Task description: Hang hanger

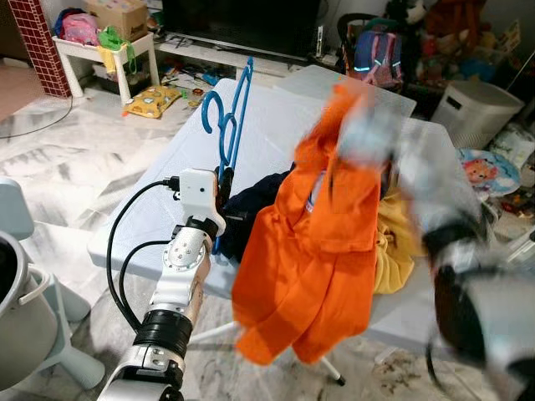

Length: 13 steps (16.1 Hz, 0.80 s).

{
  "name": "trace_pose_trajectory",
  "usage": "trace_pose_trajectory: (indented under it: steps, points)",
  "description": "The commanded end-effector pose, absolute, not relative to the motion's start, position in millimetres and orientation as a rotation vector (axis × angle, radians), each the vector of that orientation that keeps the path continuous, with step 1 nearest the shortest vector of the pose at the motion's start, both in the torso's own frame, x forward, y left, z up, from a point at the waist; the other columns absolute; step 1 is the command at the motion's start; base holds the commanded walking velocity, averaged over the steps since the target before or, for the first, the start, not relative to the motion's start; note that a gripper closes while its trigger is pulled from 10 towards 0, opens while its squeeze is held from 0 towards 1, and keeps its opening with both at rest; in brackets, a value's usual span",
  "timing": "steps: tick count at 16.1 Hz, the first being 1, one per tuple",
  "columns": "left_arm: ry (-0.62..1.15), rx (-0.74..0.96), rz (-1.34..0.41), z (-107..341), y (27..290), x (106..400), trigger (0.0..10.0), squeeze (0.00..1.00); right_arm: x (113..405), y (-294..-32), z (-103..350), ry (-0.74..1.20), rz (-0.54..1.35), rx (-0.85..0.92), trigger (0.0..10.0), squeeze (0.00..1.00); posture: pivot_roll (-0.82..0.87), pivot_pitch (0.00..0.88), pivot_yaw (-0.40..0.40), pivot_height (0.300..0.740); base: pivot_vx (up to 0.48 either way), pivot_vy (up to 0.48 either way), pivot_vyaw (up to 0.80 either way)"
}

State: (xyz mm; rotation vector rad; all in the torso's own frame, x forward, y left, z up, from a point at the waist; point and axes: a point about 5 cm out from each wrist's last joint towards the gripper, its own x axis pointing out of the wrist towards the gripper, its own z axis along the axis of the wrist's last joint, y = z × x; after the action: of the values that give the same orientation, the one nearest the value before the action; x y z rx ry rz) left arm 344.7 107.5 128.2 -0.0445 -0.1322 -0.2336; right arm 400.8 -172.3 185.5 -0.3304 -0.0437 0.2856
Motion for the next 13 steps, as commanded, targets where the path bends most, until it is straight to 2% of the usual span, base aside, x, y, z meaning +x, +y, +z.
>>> trace_pose_trajectory:
  steps: [1, 4, 7, 13]
  points:
    - [-0.035, -0.04, -0.249, 107.6, 104.0, 340.0, 10.0, 0.0, 396.2, -184.4, 194.4, -0.07, 0.325, -0.377, 10.0, 1.0, 0.17, 0.0, -0.121, 0.74, 0.0, 0.0, 0.0]
    - [-0.028, -0.044, -0.269, 106.4, 100.5, 339.3, 10.0, 0.0, 371.4, -205.1, 178.3, -0.014, 0.388, -0.425, 10.0, 1.0, 0.15, 0.0, -0.111, 0.74, 0.0, 0.0, 0.0]
    - [-0.026, -0.045, -0.276, 105.9, 100.1, 338.8, 10.0, 0.0, 346.9, -214.3, 172.2, 0.03, 0.437, -0.402, 10.0, 1.0, 0.14, 0.0, -0.104, 0.74, 0.0, 0.0, 0.0]
    - [-0.015, -0.041, -0.299, 104.4, 97.6, 339.3, 10.0, 0.0, 287.1, -219.1, 172.8, 0.099, 0.587, -0.21, 10.0, 1.0, 0.12, 0.0, -0.087, 0.74, 0.0, 0.0, 0.0]
